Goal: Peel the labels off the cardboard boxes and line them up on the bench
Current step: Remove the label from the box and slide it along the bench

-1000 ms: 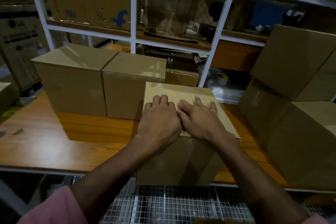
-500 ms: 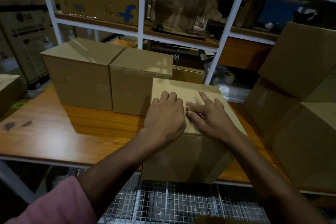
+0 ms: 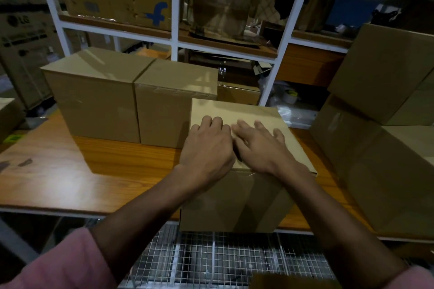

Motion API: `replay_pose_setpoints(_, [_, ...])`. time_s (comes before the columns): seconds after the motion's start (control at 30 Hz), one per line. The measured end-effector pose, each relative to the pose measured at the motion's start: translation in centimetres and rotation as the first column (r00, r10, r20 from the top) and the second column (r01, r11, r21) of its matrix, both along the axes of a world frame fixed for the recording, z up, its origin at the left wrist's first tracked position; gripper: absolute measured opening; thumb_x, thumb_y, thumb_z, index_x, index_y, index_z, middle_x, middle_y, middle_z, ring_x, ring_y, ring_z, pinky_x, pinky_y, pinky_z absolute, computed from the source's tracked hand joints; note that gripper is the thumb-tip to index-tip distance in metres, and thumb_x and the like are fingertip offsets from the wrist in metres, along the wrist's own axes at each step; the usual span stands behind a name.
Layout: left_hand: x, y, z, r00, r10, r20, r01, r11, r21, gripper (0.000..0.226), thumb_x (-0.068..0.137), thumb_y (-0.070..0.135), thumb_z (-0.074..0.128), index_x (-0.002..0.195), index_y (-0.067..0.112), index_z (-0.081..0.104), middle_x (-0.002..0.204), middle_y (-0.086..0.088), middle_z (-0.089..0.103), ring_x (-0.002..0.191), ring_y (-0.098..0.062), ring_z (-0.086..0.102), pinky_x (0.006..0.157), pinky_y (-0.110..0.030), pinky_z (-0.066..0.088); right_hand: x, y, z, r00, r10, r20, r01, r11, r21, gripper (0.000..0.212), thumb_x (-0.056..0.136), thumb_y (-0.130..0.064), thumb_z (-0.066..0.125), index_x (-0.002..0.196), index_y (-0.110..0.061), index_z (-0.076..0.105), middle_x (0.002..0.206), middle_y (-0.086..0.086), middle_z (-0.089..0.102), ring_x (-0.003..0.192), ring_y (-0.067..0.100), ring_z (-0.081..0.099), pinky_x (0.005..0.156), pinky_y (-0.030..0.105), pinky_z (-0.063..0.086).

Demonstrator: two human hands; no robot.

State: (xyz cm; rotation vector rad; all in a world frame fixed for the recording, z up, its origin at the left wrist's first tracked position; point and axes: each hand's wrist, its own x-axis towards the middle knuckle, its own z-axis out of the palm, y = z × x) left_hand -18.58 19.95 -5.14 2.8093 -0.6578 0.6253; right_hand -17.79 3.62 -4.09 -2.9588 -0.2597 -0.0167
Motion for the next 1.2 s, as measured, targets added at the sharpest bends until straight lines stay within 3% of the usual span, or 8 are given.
replay_pose_setpoints(0.13, [-0.3,0.0,0.1,1.0,0.013,0.004,-0.013,0.999,0.03,0.035,0.099,0.035,0.035,0.12,0.013,0.054,0.118,-0.008,0.052,0.106,-0.022,0.044,0.088,-0.037,0.041,-1.3,-0.3,-0.2,0.973,-0.052,0.224,0.045,0.998,0.037,0.041,0.102,-0.048,0.033,0.112,-0.027,0.067,0.125,0.005,0.065,0.128,0.03,0.054,0.112,0.058,0.035])
replay_pose_setpoints(0.33, [-0.2,-0.4,0.3,1.0,0.018,-0.006,-0.018,1.0,0.021,0.034,0.099,0.035,0.035,0.118,0.014,0.054,0.117,-0.007,0.051,0.106,-0.022,0.042,0.087,-0.037,0.038,-0.2,-0.8,0.0,0.998,0.069,-0.007,-0.069,0.997,0.016,0.052,0.107,-0.051,0.025,0.157,-0.039,0.031,0.168,-0.012,0.02,0.157,0.021,0.011,0.123,0.061,0.007])
replay_pose_setpoints(0.5, [-0.3,-0.2,0.1,1.0,0.025,-0.012,-0.025,1.0,0.014,0.034,0.1,0.034,0.035,0.118,0.014,0.055,0.118,-0.007,0.053,0.106,-0.023,0.043,0.087,-0.038,0.04,-0.6,-1.0,-0.9,0.983,-0.023,0.184,0.012,0.998,0.062,0.047,0.102,-0.055,0.032,0.124,-0.027,0.063,0.147,0.004,0.055,0.142,0.028,0.044,0.117,0.057,0.027])
replay_pose_setpoints(0.7, [-0.1,-0.2,0.1,1.0,0.018,-0.014,-0.018,1.0,0.022,0.034,0.099,0.034,0.034,0.116,0.014,0.056,0.114,-0.007,0.053,0.104,-0.023,0.043,0.085,-0.037,0.038,0.3,-0.7,-0.4,1.0,0.025,0.004,-0.025,1.0,-0.016,0.052,0.106,-0.05,0.024,0.155,-0.036,0.036,0.168,-0.008,0.025,0.156,0.022,0.015,0.122,0.061,0.012])
replay_pose_setpoints(0.87, [-0.4,0.0,0.1,1.0,0.016,-0.017,-0.016,1.0,0.001,0.035,0.1,0.032,0.035,0.118,0.014,0.058,0.114,-0.007,0.057,0.103,-0.022,0.045,0.086,-0.038,0.041,-0.6,-1.0,-1.1,0.968,-0.033,0.247,0.003,0.993,0.12,0.045,0.099,-0.052,0.035,0.106,-0.023,0.067,0.11,0.004,0.066,0.107,0.027,0.061,0.096,0.047,0.049])
replay_pose_setpoints(1.03, [-0.3,-0.2,0.2,1.0,0.022,-0.014,-0.022,1.0,-0.005,0.038,0.1,0.034,0.033,0.118,0.013,0.06,0.115,-0.008,0.06,0.103,-0.024,0.049,0.088,-0.04,0.043,-0.6,-0.6,-0.5,0.999,0.03,0.045,-0.029,0.999,-0.024,0.055,0.102,-0.054,0.025,0.144,-0.03,0.051,0.158,-0.002,0.043,0.148,0.026,0.035,0.118,0.055,0.028])
replay_pose_setpoints(1.13, [-0.4,0.0,0.2,1.0,0.024,-0.006,-0.024,1.0,0.002,0.041,0.099,0.034,0.028,0.113,0.014,0.06,0.111,-0.007,0.061,0.099,-0.022,0.048,0.086,-0.039,0.046,-1.1,0.4,-0.1,0.963,-0.113,0.245,0.127,0.991,-0.044,0.048,0.101,-0.052,0.03,0.101,-0.017,0.062,0.103,0.005,0.06,0.106,0.029,0.057,0.095,0.046,0.045])
replay_pose_setpoints(1.2, [-0.7,-0.2,0.1,1.0,0.024,-0.016,-0.024,1.0,0.009,0.041,0.1,0.035,0.028,0.116,0.014,0.059,0.113,-0.007,0.06,0.101,-0.022,0.049,0.087,-0.039,0.045,-1.8,-0.1,-0.4,0.948,-0.011,0.318,0.01,1.0,0.006,0.046,0.101,-0.048,0.035,0.096,-0.017,0.069,0.097,0.003,0.065,0.097,0.027,0.062,0.087,0.041,0.047])
